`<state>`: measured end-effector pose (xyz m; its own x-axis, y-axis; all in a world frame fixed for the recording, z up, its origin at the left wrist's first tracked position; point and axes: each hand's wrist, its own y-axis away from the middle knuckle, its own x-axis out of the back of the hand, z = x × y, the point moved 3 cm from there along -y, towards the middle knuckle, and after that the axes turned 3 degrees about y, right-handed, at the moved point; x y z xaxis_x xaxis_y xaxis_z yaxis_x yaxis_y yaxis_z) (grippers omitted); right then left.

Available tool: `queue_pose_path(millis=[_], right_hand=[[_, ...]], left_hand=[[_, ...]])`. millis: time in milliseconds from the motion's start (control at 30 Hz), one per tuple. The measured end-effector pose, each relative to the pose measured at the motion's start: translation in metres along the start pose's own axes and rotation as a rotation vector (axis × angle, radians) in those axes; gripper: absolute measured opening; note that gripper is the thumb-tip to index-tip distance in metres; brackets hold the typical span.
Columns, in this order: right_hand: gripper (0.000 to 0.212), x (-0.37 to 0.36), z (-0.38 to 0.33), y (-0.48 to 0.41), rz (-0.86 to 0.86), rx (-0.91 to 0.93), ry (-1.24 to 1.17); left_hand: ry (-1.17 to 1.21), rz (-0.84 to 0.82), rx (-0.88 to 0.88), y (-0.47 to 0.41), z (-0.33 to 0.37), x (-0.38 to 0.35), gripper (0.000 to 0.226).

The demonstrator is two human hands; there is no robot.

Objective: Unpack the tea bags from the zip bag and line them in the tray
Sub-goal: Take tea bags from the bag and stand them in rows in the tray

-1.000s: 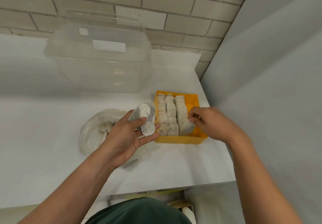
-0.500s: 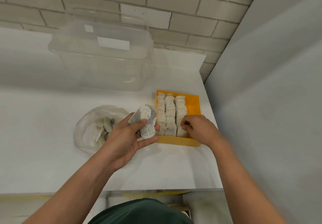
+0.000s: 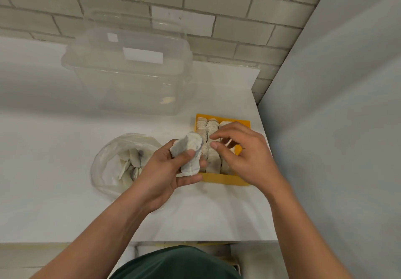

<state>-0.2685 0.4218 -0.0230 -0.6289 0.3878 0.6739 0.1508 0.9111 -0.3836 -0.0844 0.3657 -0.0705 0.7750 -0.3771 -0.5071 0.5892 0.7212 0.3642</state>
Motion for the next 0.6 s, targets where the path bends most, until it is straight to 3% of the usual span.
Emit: queue_pose_path(millis=[200, 400, 600], right_hand=[[0.025, -0.015, -0.016, -0.011, -0.063, -0.124, -0.034], [0.011, -0.018, -0.019, -0.015, 0.012, -0.211, -0.08], [0.015, -0.012, -0.028, -0.018, 0.011, -0.219, -0.157]], left_hand=[[-0.076, -0.05, -0.052, 0.0, 0.009, -0.004, 0.026], [-0.054, -0.073, -0.018, -0.003, 0.012, 0.001, 0.028], [-0.056, -0.106, -0.005, -0.007, 0.015, 0.004, 0.026]])
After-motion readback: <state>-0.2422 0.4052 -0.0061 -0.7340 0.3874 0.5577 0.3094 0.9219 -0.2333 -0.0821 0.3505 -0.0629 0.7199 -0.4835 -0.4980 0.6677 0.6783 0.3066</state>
